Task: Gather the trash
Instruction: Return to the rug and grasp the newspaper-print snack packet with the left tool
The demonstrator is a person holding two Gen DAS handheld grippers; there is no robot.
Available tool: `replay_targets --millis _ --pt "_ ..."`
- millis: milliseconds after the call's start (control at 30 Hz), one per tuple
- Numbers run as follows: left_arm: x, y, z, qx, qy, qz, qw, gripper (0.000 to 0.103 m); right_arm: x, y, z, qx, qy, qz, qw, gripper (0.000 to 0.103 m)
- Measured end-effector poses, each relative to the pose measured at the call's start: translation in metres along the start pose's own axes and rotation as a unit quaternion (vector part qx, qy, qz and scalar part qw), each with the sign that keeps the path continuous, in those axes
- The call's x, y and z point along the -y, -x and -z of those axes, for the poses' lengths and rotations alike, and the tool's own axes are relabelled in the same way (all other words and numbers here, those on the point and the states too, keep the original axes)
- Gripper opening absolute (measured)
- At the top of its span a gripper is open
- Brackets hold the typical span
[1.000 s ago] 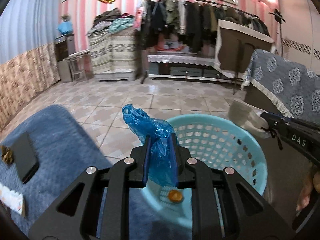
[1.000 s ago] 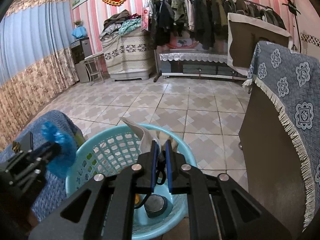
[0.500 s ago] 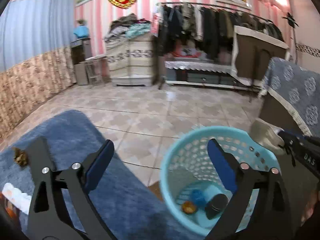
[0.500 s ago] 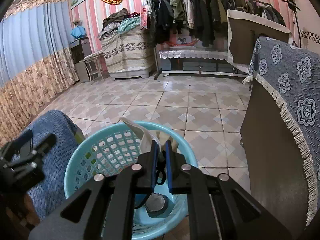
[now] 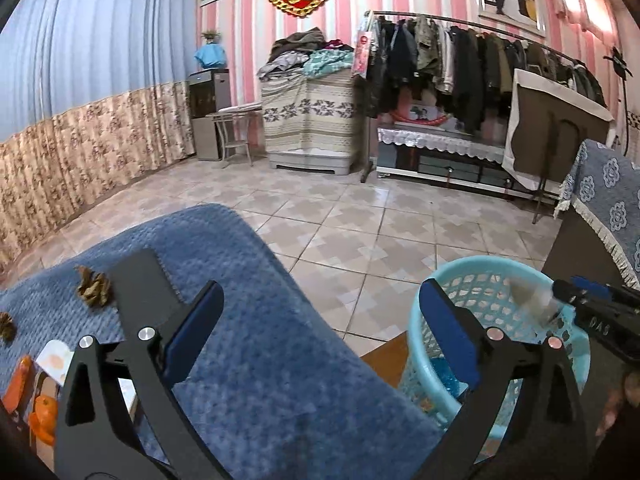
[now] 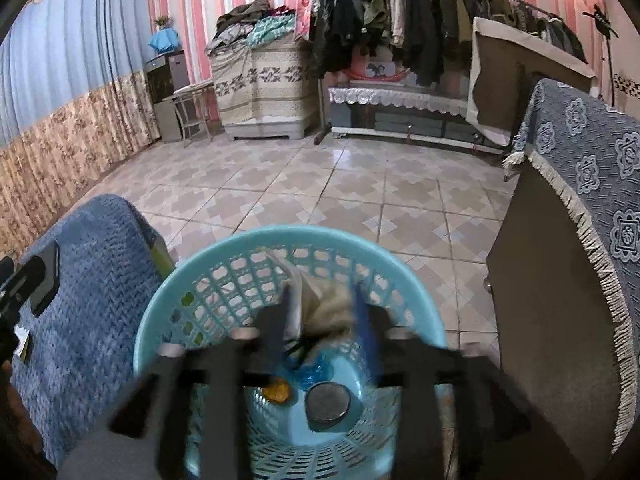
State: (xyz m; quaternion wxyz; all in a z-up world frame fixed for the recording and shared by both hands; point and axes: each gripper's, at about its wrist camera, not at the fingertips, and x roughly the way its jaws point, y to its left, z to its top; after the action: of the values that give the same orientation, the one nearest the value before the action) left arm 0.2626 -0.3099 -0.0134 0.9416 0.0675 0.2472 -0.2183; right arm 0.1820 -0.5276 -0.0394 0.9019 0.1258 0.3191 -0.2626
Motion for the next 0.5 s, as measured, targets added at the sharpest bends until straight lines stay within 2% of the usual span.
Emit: replay_targets --millis 100,133,167,233,300,400,500 --pt "-0.013 0.007 0.000 -0.001 0.009 -0.004 1.0000 0.095 -0.009 0.003 0.000 0.000 0.012 0.000 1.000 0.049" --pt "-0.019 0.012 0.001 0.001 0.010 -0.008 0.9999 0.095 -0.011 0.004 0.000 0.003 0.013 0.002 1.000 0.059" --pt "-0.024 0.015 0.000 0.002 0.011 -0.011 0.9999 0.096 -0.012 0.006 -0.001 0.009 0.013 0.006 1.000 0.075" --pt "-0.032 0.021 0.001 0.004 0.015 -0.020 0.9997 0.097 -0.013 0.012 -0.001 0.020 0.009 0.006 1.000 0.085" --pt "-0.044 0.028 0.002 0.002 0.022 -0.027 0.9994 0.097 -0.011 0.014 -0.004 0.024 0.001 0.000 1.000 0.086" --pt "-0.060 0.038 0.003 0.004 0.031 -0.038 0.9988 0.097 -0.012 0.018 -0.005 0.032 0.001 0.009 0.999 0.094" --pt "-0.078 0.049 0.006 0.004 0.039 -0.050 0.9980 0.097 -0.018 0.021 -0.006 0.035 0.005 0.015 0.999 0.095"
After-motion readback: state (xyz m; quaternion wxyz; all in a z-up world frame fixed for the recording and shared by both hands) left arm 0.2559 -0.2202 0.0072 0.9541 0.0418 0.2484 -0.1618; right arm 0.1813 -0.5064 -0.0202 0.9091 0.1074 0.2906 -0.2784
